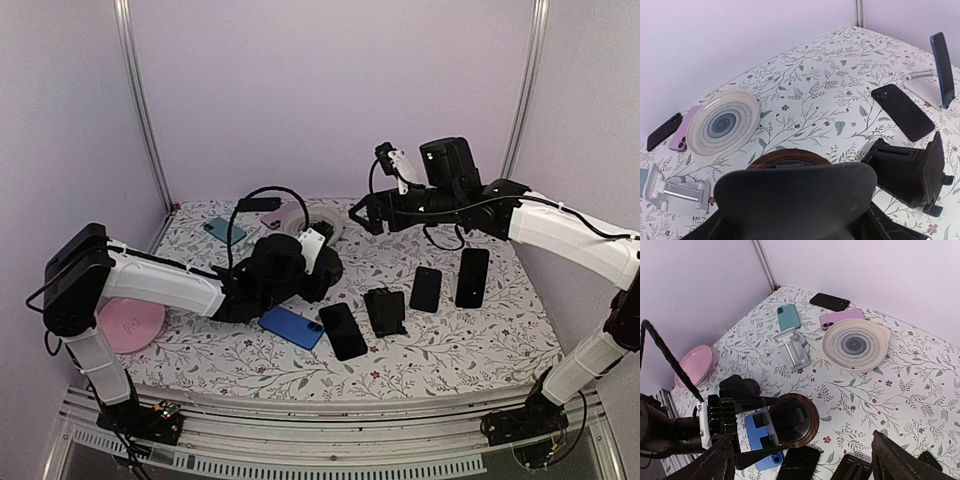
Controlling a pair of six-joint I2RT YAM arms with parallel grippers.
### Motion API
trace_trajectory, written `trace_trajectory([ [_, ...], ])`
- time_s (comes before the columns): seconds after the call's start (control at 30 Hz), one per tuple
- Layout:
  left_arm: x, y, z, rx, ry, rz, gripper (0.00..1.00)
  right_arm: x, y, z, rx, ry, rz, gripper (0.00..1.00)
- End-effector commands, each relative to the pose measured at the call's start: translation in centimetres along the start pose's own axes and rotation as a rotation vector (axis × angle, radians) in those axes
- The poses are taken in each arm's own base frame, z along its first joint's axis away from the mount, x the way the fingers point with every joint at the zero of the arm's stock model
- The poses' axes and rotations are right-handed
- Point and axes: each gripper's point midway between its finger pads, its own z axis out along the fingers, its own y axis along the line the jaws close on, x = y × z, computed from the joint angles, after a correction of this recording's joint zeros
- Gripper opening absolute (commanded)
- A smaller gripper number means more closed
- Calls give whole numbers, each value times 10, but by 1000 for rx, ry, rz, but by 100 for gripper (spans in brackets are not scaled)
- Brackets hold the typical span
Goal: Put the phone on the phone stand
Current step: Place the phone stand at the center of the board.
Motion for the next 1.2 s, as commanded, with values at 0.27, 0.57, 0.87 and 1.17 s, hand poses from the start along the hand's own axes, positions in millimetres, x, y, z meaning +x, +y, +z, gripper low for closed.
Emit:
trace_trajectory([
  [0.27, 26, 41, 32, -156, 107, -215, 32, -15, -42, -40, 172, -160, 102, 99],
  [0.57, 55, 60, 68, -204, 209, -315, 32, 2, -44, -37, 166, -134, 116, 99],
  [0.87, 81, 80, 88, -274, 267, -360, 33, 36, -53, -30, 195, -61, 145, 99],
  [1.17, 94, 79, 91, -272, 288, -373, 49, 75, -67, -29, 253, 12, 198, 99],
])
